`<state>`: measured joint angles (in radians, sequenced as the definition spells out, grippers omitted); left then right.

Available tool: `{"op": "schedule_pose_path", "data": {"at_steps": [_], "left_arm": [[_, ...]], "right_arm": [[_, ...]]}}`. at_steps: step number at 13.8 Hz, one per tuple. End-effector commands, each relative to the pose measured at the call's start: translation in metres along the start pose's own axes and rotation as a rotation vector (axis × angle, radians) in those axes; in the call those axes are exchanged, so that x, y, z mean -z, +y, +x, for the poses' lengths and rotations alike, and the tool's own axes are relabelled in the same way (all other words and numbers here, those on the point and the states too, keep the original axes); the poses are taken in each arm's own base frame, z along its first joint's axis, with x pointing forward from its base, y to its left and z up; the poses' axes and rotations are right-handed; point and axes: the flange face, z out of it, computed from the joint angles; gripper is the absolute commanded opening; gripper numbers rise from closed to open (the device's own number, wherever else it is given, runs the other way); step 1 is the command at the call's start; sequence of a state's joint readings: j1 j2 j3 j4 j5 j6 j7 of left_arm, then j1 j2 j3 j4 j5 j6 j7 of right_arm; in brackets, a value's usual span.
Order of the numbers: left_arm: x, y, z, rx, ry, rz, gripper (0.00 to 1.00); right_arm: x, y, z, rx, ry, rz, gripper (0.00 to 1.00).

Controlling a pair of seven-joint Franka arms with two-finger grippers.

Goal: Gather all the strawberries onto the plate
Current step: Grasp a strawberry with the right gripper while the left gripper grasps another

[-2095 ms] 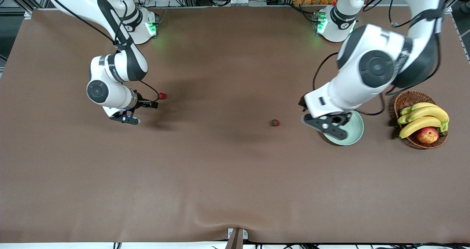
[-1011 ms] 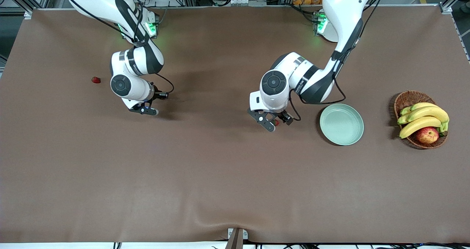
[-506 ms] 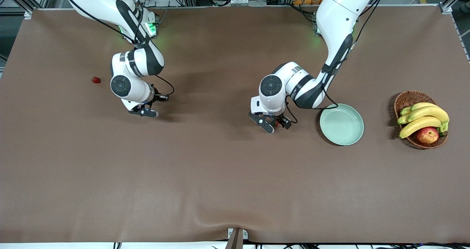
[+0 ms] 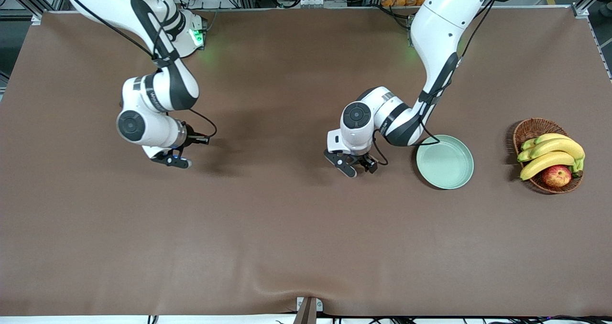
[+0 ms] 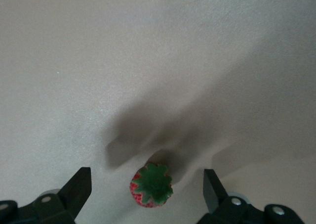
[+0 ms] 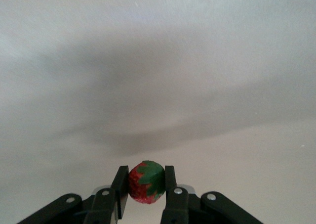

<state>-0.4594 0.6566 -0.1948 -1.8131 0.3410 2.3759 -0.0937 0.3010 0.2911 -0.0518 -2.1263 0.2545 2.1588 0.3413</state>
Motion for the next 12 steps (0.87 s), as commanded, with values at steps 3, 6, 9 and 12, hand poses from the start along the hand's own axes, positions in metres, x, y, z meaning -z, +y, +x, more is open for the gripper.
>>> {"op": "schedule_pose_path", "data": {"at_steps": [3,6,9,12], "left_arm": [[-0.004,-0.008,-0.004,0.017,0.003,0.016,0.8],[-0.004,-0.007,-0.004,0.014,-0.001,0.016,0.4],[0.003,-0.012,-0.007,0.009,-0.023,0.026,0.0],[0.045,-0.062,-0.03,-0.012,-0.114,0.061,0.0]], "right_arm": [[0.013,-0.027,0.022,-0.074,-0.01,0.095,0.0],[0.019,-0.049,0.027,-0.112,0.005,0.101,0.0],[0.024,-0.07,0.026,-0.148,0.012,0.117,0.0],[0.021,-0.113,0.014,-0.213,-0.028,0.193,0.0]]}}
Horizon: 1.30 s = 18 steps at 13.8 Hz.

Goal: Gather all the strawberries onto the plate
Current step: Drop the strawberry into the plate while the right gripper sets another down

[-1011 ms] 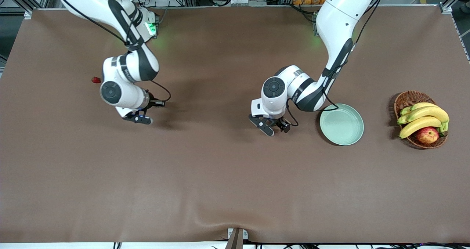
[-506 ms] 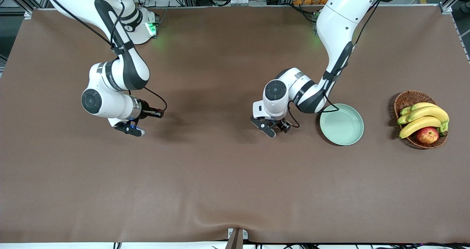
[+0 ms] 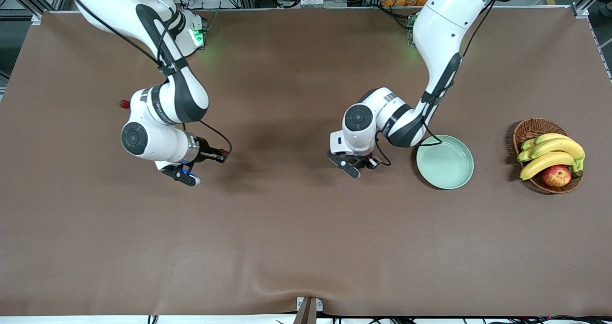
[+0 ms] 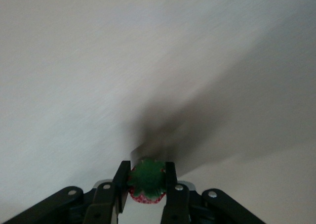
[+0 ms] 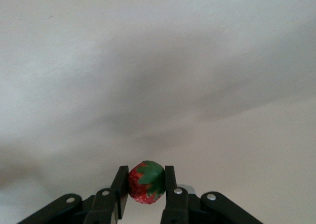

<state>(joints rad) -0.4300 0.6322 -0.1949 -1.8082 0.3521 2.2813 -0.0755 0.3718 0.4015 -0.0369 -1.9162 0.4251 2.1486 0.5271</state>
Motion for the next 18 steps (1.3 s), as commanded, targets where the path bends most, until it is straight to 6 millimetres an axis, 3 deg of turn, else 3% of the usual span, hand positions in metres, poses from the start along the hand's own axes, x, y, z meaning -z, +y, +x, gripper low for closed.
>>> {"op": "schedule_pose_path", "data": {"at_steps": [1,2,3,4,6,9,11,13,16,17,18], "left_arm": [[0.051,-0.059,-0.04,-0.046,-0.06,0.049,0.0],[0.057,-0.083,-0.061,-0.056,-0.068,0.049,0.0],[0.062,-0.113,-0.078,-0.05,-0.068,0.042,0.0],[0.072,-0.131,-0.088,-0.081,-0.058,0.035,0.0],[0.064,-0.168,-0.113,-0.093,-0.079,0.016,0.0],[0.041,-0.172,-0.126,-0.104,-0.107,-0.013,0.0],[0.025,-0.199,-0.141,-0.06,-0.108,-0.031,0.0],[0.006,-0.205,-0.153,-0.048,-0.068,-0.039,0.0],[-0.026,-0.22,-0.16,-0.017,-0.014,-0.052,0.0],[-0.03,-0.227,-0.164,-0.015,0.003,-0.046,0.17],[-0.033,-0.23,-0.169,-0.029,0.001,-0.042,0.23]], "right_arm": [[-0.004,-0.041,-0.013,-0.072,-0.034,0.055,0.0],[-0.007,-0.054,-0.015,-0.114,-0.044,0.08,0.0],[-0.011,-0.078,-0.027,-0.151,-0.064,0.117,0.0],[-0.018,-0.107,-0.042,-0.191,-0.084,0.138,0.0],[-0.029,-0.153,-0.054,-0.277,-0.073,0.163,0.0],[-0.07,-0.197,-0.076,-0.373,0.006,0.24,0.0],[-0.099,-0.215,-0.094,-0.386,0.044,0.283,0.0],[-0.127,-0.244,-0.119,-0.437,0.034,0.34,0.0],[-0.158,-0.265,-0.138,-0.479,0.054,0.395,0.0],[-0.167,-0.267,-0.143,-0.477,0.072,0.42,0.0],[-0.177,-0.269,-0.15,-0.48,0.084,0.437,0.0]]}}
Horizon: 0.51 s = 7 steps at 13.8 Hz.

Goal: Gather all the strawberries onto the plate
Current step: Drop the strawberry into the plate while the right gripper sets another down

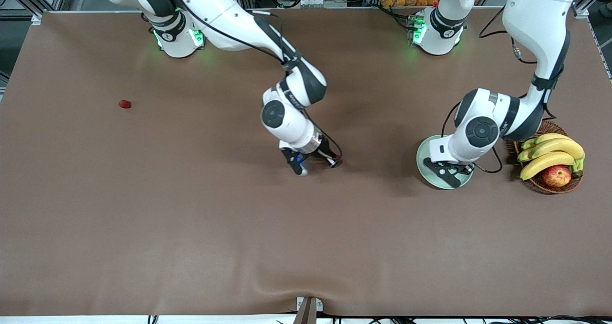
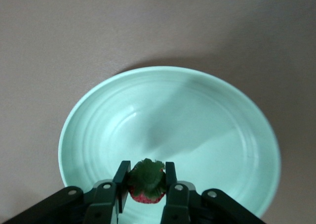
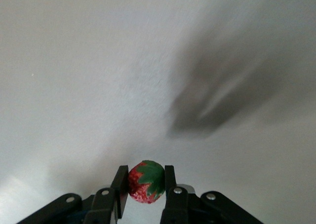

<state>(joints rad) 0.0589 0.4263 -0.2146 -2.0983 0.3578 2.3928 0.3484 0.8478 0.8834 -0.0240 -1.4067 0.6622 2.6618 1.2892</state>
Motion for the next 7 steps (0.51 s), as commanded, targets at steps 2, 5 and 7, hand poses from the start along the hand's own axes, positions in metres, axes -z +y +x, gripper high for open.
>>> {"op": "schedule_pose_path", "data": {"at_steps": [2,5,7], "left_arm": [[-0.005,-0.015,-0.016,-0.031,0.019,0.014,0.77],[0.005,-0.011,-0.028,-0.026,0.08,0.038,1.0],[0.016,-0.009,-0.025,-0.039,0.096,0.048,1.0]], "right_arm": [[-0.023,0.002,-0.018,-0.03,0.001,0.057,0.23],[-0.024,0.004,-0.03,0.002,0.0,0.043,1.0],[-0.018,-0.001,-0.026,0.012,0.007,0.048,1.0]]}}
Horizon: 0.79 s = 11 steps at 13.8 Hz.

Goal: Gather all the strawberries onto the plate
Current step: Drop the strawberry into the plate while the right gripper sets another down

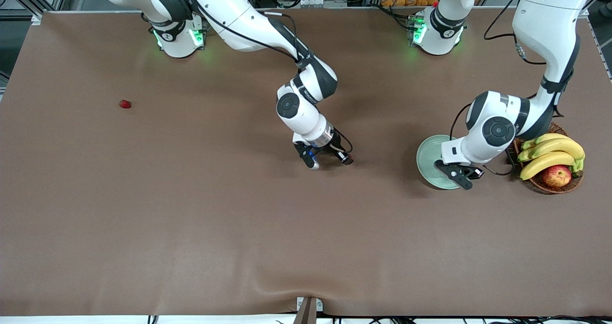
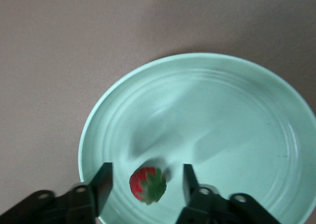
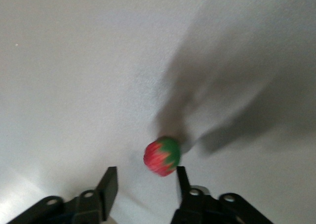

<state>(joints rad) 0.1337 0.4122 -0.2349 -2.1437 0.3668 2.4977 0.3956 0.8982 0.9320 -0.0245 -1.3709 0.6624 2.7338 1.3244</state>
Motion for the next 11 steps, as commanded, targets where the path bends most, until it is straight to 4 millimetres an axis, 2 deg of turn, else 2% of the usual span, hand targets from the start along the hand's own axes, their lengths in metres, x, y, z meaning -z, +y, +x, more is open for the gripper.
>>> {"op": "schedule_pose_path", "data": {"at_steps": [1,5,7,9,11], "left_arm": [[0.029,0.015,0.002,-0.044,0.041,0.035,1.0],[0.06,0.039,0.026,-0.078,0.106,0.025,1.0],[0.068,0.051,0.04,-0.058,0.13,-0.016,1.0],[0.079,0.071,0.07,-0.041,0.156,-0.065,1.0],[0.084,0.097,0.107,-0.003,0.188,-0.103,1.0]], "right_arm": [[0.006,-0.011,0.006,-0.001,-0.001,-0.004,1.0],[0.038,-0.03,0.044,-0.009,-0.002,-0.082,1.0],[0.062,-0.04,0.067,-0.008,-0.003,-0.153,1.0],[0.092,-0.051,0.085,-0.001,-0.012,-0.198,1.0],[0.131,-0.059,0.121,0.045,-0.049,-0.253,1.0]]}}
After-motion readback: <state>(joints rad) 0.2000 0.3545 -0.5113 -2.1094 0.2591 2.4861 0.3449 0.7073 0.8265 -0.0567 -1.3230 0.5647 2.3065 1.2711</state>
